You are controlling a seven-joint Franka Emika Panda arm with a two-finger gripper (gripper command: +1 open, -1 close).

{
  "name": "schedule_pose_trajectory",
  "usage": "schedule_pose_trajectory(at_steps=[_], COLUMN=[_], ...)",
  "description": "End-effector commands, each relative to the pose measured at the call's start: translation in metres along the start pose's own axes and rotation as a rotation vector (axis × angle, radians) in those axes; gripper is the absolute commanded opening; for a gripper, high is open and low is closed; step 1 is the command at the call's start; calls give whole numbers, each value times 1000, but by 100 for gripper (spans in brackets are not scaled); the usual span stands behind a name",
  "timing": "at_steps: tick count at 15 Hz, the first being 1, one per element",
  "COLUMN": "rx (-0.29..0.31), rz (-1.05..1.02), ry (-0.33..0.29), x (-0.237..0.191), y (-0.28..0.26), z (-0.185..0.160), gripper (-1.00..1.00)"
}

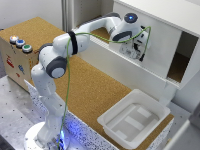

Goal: Push the door to the left side

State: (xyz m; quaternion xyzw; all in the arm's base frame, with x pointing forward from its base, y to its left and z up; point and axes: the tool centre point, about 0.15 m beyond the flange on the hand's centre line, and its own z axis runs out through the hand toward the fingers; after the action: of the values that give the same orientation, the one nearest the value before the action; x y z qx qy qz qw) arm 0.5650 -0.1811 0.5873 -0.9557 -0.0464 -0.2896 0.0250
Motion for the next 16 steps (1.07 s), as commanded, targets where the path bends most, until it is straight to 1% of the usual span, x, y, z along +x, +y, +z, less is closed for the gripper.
schedule_pose_trajectory(at_steps=[1, 8, 11, 12, 13, 16], rx=[-103, -99, -138, -134, -142, -125], rz=[5, -20, -48, -56, -63, -75], ry=[6, 9, 25, 22, 25, 21], x=[-10, -7, -8, -8, -8, -8], y=[-44, -77, -94, -100, -105, -121], z=[10, 12, 13, 13, 14, 15], gripper=[-100, -100, -100, -100, -100, -100])
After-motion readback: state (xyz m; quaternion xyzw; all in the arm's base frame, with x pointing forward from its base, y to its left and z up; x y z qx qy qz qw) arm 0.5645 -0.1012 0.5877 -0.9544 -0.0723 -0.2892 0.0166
